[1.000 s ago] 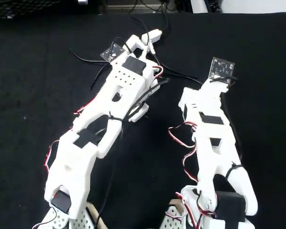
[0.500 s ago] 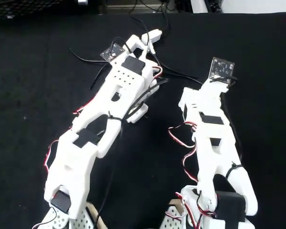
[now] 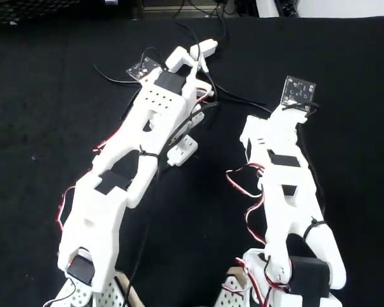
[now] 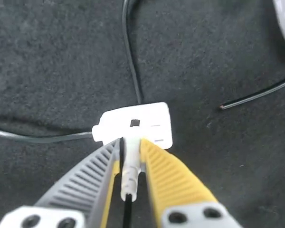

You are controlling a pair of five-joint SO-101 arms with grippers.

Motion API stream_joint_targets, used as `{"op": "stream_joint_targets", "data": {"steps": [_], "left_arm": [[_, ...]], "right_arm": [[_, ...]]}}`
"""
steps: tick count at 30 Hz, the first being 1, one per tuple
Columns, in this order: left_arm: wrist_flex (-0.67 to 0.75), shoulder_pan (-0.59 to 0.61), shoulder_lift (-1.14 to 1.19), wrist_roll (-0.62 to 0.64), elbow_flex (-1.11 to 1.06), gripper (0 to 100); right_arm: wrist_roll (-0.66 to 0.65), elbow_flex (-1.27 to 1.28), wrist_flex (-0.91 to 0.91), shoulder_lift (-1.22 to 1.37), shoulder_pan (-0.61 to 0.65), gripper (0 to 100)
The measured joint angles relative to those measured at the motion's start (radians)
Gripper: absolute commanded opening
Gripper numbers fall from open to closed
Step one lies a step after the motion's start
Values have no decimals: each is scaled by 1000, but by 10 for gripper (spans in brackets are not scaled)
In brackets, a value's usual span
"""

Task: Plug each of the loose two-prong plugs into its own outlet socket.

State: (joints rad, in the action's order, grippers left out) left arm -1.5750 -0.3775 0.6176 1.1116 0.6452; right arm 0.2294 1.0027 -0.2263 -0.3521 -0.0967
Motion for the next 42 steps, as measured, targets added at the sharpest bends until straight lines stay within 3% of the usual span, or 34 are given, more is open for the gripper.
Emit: {"op": "stream_joint_targets", "data": {"steps": [42], "left_arm": [[52, -35, 49, 23, 69, 27]], "right_arm": [[0, 0, 0, 0, 0, 15]]}}
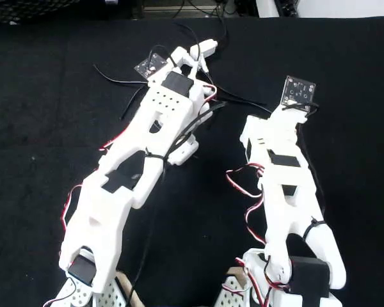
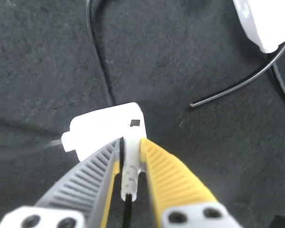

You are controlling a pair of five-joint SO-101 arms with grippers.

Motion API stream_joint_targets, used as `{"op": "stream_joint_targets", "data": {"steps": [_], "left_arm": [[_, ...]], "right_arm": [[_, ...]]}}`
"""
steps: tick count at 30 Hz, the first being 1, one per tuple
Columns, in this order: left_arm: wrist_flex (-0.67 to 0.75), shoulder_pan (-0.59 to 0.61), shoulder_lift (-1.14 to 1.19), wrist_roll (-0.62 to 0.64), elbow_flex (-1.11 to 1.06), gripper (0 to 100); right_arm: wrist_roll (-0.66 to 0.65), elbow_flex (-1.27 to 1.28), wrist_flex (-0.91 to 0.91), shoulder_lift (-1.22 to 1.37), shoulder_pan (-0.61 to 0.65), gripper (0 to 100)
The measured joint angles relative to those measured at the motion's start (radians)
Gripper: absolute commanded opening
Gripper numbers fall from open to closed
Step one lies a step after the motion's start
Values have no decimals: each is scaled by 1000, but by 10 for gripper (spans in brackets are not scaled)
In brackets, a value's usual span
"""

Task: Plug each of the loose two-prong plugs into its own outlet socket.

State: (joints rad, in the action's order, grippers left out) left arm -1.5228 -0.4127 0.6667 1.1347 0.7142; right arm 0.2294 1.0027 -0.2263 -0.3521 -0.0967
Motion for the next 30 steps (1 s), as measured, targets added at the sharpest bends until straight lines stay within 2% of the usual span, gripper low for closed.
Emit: {"op": "stream_joint_targets", "data": {"steps": [11, 19, 30], "left_arm": [[-2, 0, 34, 2, 41, 27], [-104, 0, 52, -2, 135, 27], [-121, -14, 54, -2, 149, 27]], "right_arm": [[0, 0, 0, 0, 0, 15], [0, 0, 0, 0, 0, 15], [0, 0, 0, 0, 0, 15]]}}
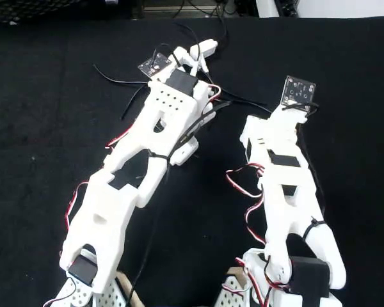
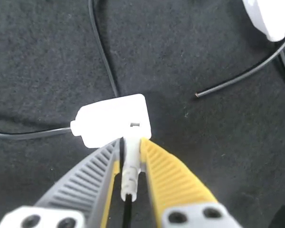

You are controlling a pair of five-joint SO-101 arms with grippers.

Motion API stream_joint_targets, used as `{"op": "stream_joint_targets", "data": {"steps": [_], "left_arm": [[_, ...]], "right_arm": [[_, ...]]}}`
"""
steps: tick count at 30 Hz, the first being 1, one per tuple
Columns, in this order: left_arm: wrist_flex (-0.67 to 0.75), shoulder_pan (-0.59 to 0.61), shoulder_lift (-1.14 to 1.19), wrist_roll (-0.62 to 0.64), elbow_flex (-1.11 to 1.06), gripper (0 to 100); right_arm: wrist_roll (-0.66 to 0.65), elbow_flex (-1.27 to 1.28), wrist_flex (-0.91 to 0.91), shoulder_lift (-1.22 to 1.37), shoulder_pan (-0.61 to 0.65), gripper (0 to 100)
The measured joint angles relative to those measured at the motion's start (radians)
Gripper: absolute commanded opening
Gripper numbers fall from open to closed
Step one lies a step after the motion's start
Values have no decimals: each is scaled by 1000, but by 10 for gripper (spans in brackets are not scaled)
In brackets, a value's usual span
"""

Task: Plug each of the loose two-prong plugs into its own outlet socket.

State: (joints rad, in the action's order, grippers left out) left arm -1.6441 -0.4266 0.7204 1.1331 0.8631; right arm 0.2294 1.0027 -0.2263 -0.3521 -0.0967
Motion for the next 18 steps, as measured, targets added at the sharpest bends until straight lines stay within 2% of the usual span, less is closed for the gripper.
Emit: {"op": "stream_joint_targets", "data": {"steps": [18], "left_arm": [[11, 2, 52, 3, 29, 27]], "right_arm": [[0, 0, 0, 0, 0, 15]]}}
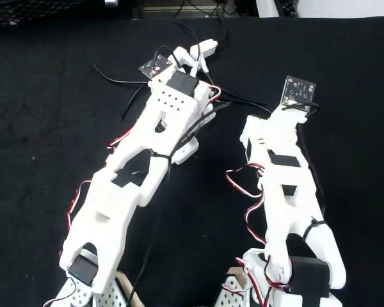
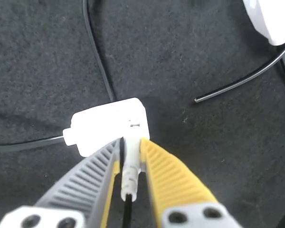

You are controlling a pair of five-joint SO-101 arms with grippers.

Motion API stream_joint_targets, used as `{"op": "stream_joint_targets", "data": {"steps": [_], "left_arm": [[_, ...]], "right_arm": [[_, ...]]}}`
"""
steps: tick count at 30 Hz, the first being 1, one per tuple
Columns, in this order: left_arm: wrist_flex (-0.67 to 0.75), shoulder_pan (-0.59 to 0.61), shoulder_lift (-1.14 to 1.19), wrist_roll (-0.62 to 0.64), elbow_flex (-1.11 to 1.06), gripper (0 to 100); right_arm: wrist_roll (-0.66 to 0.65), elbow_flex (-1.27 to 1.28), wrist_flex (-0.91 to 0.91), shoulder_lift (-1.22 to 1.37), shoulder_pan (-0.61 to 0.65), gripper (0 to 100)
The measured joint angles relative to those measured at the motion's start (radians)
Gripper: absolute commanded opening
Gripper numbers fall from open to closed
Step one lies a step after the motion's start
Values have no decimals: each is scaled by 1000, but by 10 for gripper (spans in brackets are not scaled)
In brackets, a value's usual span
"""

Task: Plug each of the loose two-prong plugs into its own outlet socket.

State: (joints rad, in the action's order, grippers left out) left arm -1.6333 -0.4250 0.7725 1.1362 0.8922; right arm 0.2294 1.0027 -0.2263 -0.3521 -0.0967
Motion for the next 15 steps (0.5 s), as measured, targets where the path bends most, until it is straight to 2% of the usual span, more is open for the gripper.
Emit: {"op": "stream_joint_targets", "data": {"steps": [11, 15], "left_arm": [[-2, 0, 5, 0, 3, 27], [-55, 0, 11, -2, 11, 27]], "right_arm": [[0, 0, 0, 0, 0, 15], [0, 0, 0, 0, 0, 15]]}}
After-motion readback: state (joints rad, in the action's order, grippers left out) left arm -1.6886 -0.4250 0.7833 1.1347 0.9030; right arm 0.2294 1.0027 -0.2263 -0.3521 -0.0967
